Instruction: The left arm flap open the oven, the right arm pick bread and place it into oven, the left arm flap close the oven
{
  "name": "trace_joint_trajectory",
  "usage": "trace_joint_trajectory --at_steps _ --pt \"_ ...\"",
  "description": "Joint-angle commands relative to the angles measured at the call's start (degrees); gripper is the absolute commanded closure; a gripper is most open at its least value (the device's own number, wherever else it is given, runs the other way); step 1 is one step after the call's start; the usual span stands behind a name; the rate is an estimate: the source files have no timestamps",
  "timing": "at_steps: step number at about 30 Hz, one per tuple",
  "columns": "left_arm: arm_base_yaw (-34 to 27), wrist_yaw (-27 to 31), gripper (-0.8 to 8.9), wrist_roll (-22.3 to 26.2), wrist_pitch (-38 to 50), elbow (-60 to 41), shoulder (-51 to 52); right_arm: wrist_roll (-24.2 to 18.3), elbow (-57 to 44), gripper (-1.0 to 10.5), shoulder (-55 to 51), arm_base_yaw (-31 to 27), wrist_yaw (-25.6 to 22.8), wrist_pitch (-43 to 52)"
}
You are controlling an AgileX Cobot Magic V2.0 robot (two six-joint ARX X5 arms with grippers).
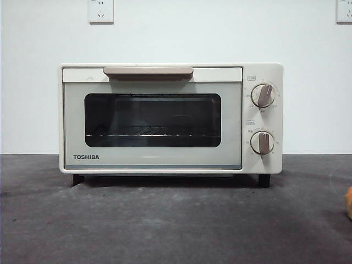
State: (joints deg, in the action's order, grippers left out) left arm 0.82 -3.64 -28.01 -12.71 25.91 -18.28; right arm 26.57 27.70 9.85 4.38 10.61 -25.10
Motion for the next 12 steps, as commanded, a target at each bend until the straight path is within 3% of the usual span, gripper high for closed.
trace_joint_trajectory --at_steps 1,8,12 --pt "0.87 -3.87 8.03 0.81 0.04 5.79 -4.74 -2.95 5.31 9.3 2.62 -0.02 1.60 -4.39" --pt "5.25 -15.87 8.03 2.82 -2.99 17.33 -15.65 -10.75 16.68 9.4 10.82 -0.02 12.52 -11.58" --pt "8.31 -21.24 8.03 7.80 -8.87 22.53 -20.37 -13.70 21.44 9.3 15.39 -0.02 19.63 -14.78"
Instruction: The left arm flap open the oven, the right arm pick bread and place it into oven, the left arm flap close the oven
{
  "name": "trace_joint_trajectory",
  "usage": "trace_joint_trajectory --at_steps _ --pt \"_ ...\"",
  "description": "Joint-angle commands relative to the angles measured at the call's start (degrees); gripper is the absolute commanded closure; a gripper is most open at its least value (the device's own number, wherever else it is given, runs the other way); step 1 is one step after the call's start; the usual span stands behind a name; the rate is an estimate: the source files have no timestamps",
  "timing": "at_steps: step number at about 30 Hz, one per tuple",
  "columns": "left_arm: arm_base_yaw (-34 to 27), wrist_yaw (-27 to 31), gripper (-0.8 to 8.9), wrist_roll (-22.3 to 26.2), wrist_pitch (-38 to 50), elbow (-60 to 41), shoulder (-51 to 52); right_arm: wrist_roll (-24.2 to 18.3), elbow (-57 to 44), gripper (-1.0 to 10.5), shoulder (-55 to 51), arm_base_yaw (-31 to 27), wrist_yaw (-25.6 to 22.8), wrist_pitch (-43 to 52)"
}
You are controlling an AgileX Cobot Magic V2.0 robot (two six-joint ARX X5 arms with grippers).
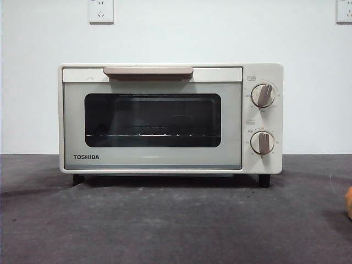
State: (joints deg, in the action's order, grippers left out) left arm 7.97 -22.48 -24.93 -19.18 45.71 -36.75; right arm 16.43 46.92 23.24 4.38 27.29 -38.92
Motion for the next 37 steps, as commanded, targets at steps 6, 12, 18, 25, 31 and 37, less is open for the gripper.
trace_joint_trajectory --at_steps 6,12,18,25,31,37 --pt "6.34 -9.27 8.03 14.01 -10.91 6.64 -3.93 -6.29 4.98 9.3 6.56 1.31 11.63 -1.81" --pt "9.60 -9.25 7.68 18.45 -12.76 6.64 -2.51 -6.80 4.96 9.0 6.99 2.71 11.67 -1.81" --pt "9.79 -8.79 4.84 18.49 -12.50 6.64 -2.27 -6.40 4.96 6.1 6.99 2.71 10.47 -1.86" --pt "9.79 -8.83 3.36 18.45 -12.52 6.64 -2.27 -5.92 4.96 4.5 6.99 2.71 10.21 -1.90" --pt "9.79 -8.83 3.40 18.45 -12.52 6.64 -2.27 -5.97 4.94 4.5 7.06 2.71 10.10 -1.99" --pt "9.79 -8.81 3.44 18.43 -12.50 6.64 -2.27 -5.97 4.85 4.5 9.90 2.71 4.76 -7.63"
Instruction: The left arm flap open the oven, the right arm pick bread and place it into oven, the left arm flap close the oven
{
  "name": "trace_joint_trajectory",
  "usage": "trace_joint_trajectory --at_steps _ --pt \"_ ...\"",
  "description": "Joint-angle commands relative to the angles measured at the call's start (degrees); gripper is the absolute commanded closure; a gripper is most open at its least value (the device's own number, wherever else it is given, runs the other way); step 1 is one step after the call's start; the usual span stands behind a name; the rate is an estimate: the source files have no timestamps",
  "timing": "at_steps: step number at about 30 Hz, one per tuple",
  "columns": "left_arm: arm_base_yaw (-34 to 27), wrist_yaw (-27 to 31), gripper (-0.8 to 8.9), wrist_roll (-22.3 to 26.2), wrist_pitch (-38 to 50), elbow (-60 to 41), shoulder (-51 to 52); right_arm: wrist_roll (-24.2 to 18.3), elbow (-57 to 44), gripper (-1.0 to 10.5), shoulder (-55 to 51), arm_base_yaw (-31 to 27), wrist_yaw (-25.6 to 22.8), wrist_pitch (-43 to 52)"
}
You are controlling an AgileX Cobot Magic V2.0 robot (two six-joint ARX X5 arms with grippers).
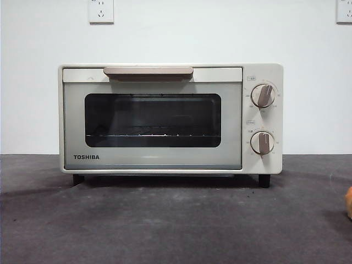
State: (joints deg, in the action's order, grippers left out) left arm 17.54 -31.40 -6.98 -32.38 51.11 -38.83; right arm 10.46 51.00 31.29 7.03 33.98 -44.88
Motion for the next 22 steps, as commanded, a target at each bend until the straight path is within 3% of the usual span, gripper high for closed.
trace_joint_trajectory --at_steps 1,10,22 --pt "0.22 0.11 3.45 0.48 0.70 1.25 -0.20 0.02 0.74 4.5 2.86 0.09 -3.30 -3.10" --pt "0.22 0.11 3.45 0.48 0.70 1.25 -0.20 1.31 0.70 4.5 15.63 0.79 -13.20 -10.95" --pt "0.22 0.11 3.45 0.48 0.59 1.22 -0.20 4.37 0.63 4.5 34.67 9.79 -26.05 -12.52"
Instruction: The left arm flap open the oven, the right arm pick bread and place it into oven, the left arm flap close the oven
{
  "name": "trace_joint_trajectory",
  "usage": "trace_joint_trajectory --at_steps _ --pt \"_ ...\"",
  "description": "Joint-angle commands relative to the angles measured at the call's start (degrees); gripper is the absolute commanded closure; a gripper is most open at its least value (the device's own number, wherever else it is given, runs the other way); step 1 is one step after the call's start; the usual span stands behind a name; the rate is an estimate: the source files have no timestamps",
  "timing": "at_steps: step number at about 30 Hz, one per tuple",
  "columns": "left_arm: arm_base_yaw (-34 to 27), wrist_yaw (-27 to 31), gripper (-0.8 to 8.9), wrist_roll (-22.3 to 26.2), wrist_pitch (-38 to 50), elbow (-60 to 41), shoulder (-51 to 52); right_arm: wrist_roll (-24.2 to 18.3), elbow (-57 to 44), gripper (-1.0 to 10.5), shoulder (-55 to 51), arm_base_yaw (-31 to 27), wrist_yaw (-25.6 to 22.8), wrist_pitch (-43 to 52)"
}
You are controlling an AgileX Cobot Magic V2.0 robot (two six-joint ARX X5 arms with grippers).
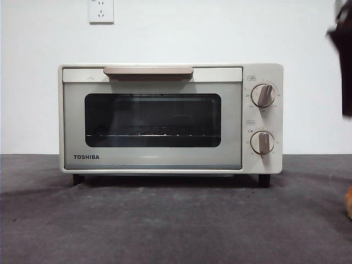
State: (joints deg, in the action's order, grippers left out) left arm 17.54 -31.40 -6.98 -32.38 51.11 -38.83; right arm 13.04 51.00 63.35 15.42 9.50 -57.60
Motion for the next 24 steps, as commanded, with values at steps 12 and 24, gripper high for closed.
trace_joint_trajectory --at_steps 12,24 --pt "0.22 0.11 3.45 0.52 0.17 1.22 -0.20 3.93 0.31 4.6 15.80 4.55 -5.53 2.93" --pt "0.22 0.11 3.45 0.52 0.13 1.22 -0.20 3.93 0.31 4.6 22.86 4.55 -6.51 5.55"
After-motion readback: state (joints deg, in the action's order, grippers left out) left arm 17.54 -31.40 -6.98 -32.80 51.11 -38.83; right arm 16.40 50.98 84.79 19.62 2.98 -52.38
